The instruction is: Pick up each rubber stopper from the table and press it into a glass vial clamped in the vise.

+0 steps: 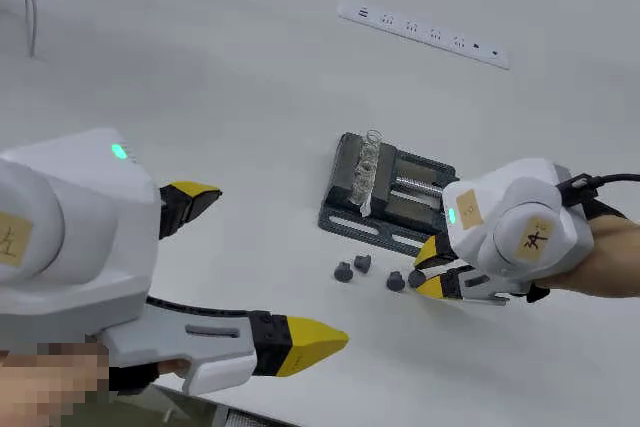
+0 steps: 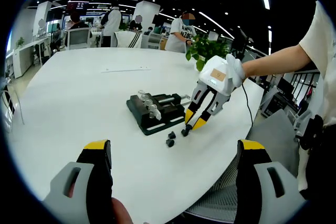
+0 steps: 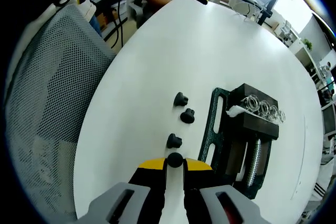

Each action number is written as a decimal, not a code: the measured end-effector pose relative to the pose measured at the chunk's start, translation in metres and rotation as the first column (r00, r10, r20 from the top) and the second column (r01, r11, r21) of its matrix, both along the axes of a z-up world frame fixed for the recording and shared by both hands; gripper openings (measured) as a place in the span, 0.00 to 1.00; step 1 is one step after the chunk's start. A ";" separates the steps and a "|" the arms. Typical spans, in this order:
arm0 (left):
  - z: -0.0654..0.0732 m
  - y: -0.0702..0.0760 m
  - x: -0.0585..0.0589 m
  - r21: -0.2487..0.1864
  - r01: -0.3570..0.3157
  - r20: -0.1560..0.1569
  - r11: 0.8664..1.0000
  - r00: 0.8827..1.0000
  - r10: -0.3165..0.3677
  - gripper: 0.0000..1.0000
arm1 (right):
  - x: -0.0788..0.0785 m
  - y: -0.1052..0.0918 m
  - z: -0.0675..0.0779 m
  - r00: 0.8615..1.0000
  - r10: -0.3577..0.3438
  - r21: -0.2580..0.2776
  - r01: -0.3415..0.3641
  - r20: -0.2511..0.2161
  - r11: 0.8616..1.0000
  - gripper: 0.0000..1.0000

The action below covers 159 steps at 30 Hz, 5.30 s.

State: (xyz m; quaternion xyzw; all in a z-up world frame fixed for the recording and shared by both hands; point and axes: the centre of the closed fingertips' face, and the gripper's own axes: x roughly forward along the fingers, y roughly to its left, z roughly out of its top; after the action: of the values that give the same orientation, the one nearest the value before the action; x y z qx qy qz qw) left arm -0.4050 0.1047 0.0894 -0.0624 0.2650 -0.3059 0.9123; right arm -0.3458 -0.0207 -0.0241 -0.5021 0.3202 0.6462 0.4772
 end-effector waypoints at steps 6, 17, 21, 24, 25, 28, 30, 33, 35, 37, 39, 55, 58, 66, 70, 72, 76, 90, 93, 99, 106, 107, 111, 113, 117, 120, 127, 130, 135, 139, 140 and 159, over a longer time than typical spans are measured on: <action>-0.001 -0.001 -0.002 -0.004 0.001 -0.002 1.000 1.000 -0.001 0.99 | -0.001 -0.001 0.000 1.000 0.015 -0.014 -0.015 -0.007 1.000 0.08; -0.002 -0.004 -0.003 -0.021 0.003 -0.003 1.000 1.000 -0.003 0.99 | 0.000 -0.001 0.000 0.999 0.012 -0.027 -0.013 -0.038 1.000 0.07; -0.001 -0.004 -0.001 -0.021 0.008 0.001 1.000 1.000 -0.008 0.99 | 0.001 0.002 0.005 0.998 -0.017 -0.006 0.016 -0.063 1.000 0.07; -0.001 -0.002 0.001 -0.018 0.011 0.003 1.000 1.000 -0.011 0.99 | 0.003 0.007 0.013 0.993 -0.071 0.024 0.073 -0.098 0.997 0.07; -0.001 -0.002 0.001 -0.016 0.014 0.006 1.000 1.000 -0.014 0.99 | 0.005 0.007 0.016 0.992 -0.075 0.022 0.077 -0.100 0.997 0.06; -0.002 -0.001 0.004 -0.004 0.025 0.007 1.000 1.000 -0.025 0.99 | 0.016 0.008 0.027 0.991 -0.094 0.033 0.097 -0.091 0.995 0.06; -0.002 -0.001 0.005 -0.001 0.030 0.006 1.000 1.000 -0.030 0.99 | 0.020 0.009 0.034 0.990 -0.106 0.042 0.110 -0.092 0.993 0.06; 0.000 0.001 0.007 0.006 0.037 0.013 0.999 0.999 -0.037 0.99 | 0.026 0.012 0.048 0.987 -0.119 0.039 0.124 -0.110 0.991 0.06; -0.002 0.003 0.009 0.009 0.037 0.013 0.999 0.999 -0.037 0.99 | 0.034 0.015 0.055 0.989 -0.114 0.054 0.119 -0.090 0.991 0.06; -0.003 0.006 0.011 0.013 0.037 0.012 0.999 0.999 -0.037 0.99 | 0.044 0.020 0.063 0.990 -0.118 0.065 0.123 -0.078 0.990 0.06; -0.004 0.006 0.012 0.020 0.040 0.009 0.999 0.999 -0.040 0.99 | 0.055 0.026 0.071 0.991 -0.120 0.084 0.125 -0.067 0.989 0.06; -0.006 0.008 0.022 0.050 0.062 0.003 0.997 0.998 -0.063 0.99 | 0.122 0.068 0.101 0.998 -0.066 0.091 0.065 0.012 0.994 0.06; -0.008 0.009 0.025 0.051 0.059 -0.003 0.997 0.998 -0.059 0.99 | 0.125 0.078 0.100 0.999 -0.048 0.090 0.046 0.014 0.995 0.06; -0.010 0.011 0.028 0.048 0.050 -0.009 0.998 0.999 -0.050 0.99 | 0.121 0.093 0.091 1.000 0.004 0.073 -0.004 -0.003 0.997 0.06; -0.011 0.010 0.028 0.046 0.044 -0.014 0.998 0.999 -0.044 0.99 | 0.121 0.099 0.081 1.000 0.024 0.058 -0.023 -0.015 0.998 0.06; -0.012 0.010 0.027 0.044 0.042 -0.016 0.998 0.999 -0.041 0.99 | 0.118 0.097 0.078 0.999 0.034 0.050 -0.033 -0.022 0.998 0.05; -0.014 0.011 0.026 0.041 0.037 -0.022 0.998 0.999 -0.036 0.99 | 0.119 0.097 0.069 0.998 0.051 0.031 -0.050 -0.026 0.998 0.05; -0.017 0.006 0.022 0.026 0.032 -0.033 0.999 0.999 -0.031 0.99 | 0.122 0.093 0.063 0.998 0.057 0.013 -0.056 -0.028 0.998 0.05; -0.017 0.005 0.022 0.023 0.031 -0.034 0.999 0.999 -0.030 0.99 | 0.122 0.092 0.062 0.998 0.062 0.003 -0.061 -0.026 0.998 0.05; -0.017 0.007 0.022 0.022 0.026 -0.036 0.999 0.999 -0.026 0.99 | 0.122 0.092 0.061 0.998 0.068 -0.003 -0.068 -0.018 0.998 0.05; -0.018 0.006 0.022 0.017 0.026 -0.038 1.000 0.999 -0.026 0.99 | 0.124 0.094 0.060 0.999 0.040 -0.014 -0.041 -0.009 0.999 0.05; -0.018 0.005 0.022 0.017 0.027 -0.038 1.000 0.999 -0.026 0.99 | 0.125 0.093 0.060 1.000 0.027 -0.019 -0.028 -0.007 0.999 0.05; -0.017 0.003 0.023 0.012 0.030 -0.036 0.999 0.999 -0.029 0.99 | 0.126 0.092 0.059 0.999 -0.043 -0.028 0.043 -0.011 0.999 0.04; -0.016 0.002 0.023 0.012 0.031 -0.033 0.999 0.999 -0.030 0.99 | 0.126 0.091 0.059 0.997 -0.079 -0.024 0.078 -0.012 0.997 0.04; -0.015 0.002 0.023 0.008 0.028 -0.030 1.000 0.999 -0.028 0.99 | 0.127 0.092 0.059 0.993 -0.117 -0.018 0.117 -0.005 0.993 0.04; -0.015 0.003 0.022 0.007 0.026 -0.031 1.000 0.999 -0.025 0.99 | 0.128 0.092 0.059 0.987 -0.159 -0.008 0.159 0.002 0.987 0.04; -0.015 0.003 0.021 -0.003 0.019 -0.032 1.000 0.999 -0.020 0.99 | 0.129 0.092 0.058 0.968 -0.251 0.011 0.251 0.014 0.968 0.04; -0.015 0.002 0.022 -0.005 0.019 -0.031 1.000 0.999 -0.019 0.99 | 0.127 0.092 0.058 0.955 -0.296 0.016 0.296 0.012 0.955 0.04; -0.015 0.002 0.023 -0.011 0.018 -0.028 1.000 0.999 -0.018 0.99 | 0.126 0.092 0.058 0.961 -0.277 0.027 0.276 0.016 0.961 0.05; -0.015 0.002 0.023 -0.011 0.018 -0.027 1.000 0.999 -0.018 0.99 | 0.126 0.093 0.058 0.963 -0.269 0.035 0.268 0.010 0.963 0.05; -0.015 0.002 0.023 -0.012 0.017 -0.028 1.000 0.999 -0.018 0.99 | 0.126 0.092 0.058 0.963 -0.269 0.035 0.268 0.010 0.963 0.05; -0.016 0.005 0.022 -0.011 0.011 -0.031 1.000 0.999 -0.012 0.99 | 0.131 0.090 0.070 0.975 -0.224 0.041 0.224 -0.012 0.974 0.12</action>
State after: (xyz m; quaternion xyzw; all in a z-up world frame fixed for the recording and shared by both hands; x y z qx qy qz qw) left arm -0.3829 0.1096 0.0737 -0.0708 0.2779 -0.3116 0.9059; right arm -0.2149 0.0690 0.0462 -0.4502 0.3628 0.5969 0.5562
